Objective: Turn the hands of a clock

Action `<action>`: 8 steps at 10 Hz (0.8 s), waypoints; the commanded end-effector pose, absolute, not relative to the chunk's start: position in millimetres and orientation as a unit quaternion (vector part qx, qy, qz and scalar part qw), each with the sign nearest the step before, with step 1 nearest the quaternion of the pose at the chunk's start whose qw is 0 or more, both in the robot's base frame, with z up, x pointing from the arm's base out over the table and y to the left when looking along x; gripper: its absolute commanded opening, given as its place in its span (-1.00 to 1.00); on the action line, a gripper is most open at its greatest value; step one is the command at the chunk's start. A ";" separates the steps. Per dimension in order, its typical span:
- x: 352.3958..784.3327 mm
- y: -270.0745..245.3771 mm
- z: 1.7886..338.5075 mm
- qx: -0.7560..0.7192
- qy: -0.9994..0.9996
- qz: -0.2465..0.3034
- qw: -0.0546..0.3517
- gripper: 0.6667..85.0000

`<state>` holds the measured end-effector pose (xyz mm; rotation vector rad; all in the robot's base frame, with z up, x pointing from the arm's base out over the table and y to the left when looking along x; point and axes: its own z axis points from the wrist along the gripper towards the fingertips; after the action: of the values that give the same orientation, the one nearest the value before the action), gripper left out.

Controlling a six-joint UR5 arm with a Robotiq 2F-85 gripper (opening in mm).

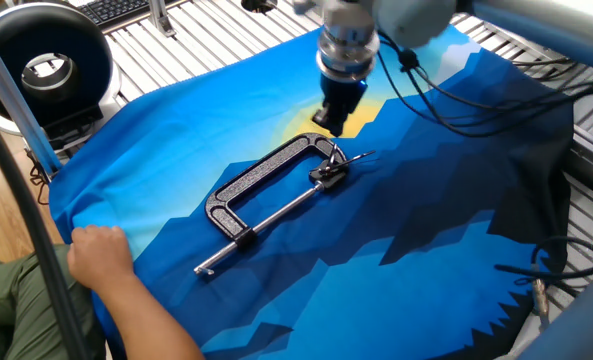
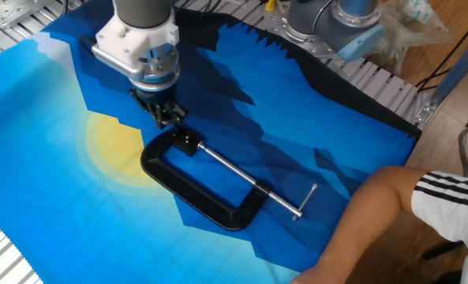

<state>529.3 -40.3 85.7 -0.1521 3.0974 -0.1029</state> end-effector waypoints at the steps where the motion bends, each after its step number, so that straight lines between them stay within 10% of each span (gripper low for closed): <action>1: 545.4 -20.5 103.3 -0.032 0.998 -0.036 0.028 -0.98; 6: 586.4 11.2 100.6 -0.087 0.991 0.024 0.098 -0.98; 8: 557.7 -6.7 129.7 -0.077 0.996 -0.020 0.048 -0.98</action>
<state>568.6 -6.2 104.2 -0.2435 3.0020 -0.0289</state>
